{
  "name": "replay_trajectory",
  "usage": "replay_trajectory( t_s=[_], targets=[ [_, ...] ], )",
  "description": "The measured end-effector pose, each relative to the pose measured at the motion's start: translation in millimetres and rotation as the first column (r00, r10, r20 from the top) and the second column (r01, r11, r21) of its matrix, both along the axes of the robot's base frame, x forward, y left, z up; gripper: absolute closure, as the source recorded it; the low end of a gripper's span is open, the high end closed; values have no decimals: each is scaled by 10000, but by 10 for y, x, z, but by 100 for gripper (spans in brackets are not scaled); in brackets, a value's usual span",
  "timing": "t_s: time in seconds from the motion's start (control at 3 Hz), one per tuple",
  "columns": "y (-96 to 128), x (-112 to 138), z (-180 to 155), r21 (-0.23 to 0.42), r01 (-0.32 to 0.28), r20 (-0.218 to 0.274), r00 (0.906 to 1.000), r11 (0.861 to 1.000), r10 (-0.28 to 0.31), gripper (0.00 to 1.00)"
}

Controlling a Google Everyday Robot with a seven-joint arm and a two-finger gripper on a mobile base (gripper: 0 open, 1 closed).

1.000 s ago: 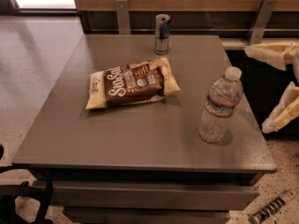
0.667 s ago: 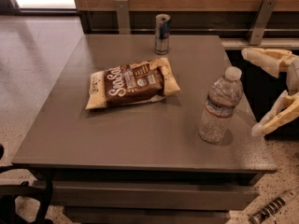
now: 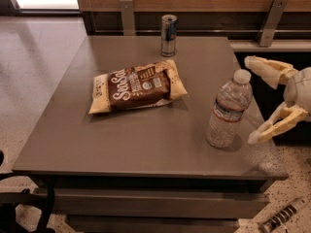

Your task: Move water bottle near redbull can

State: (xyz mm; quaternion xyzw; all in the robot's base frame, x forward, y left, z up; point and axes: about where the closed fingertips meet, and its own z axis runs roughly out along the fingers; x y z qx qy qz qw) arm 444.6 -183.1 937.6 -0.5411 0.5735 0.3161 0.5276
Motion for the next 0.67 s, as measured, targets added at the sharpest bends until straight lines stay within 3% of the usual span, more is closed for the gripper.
replay_trajectory(
  t_s=[0.67],
  targets=[
    [230,7,-224,814,-807,-1144,9894,9934,898,0]
  ],
)
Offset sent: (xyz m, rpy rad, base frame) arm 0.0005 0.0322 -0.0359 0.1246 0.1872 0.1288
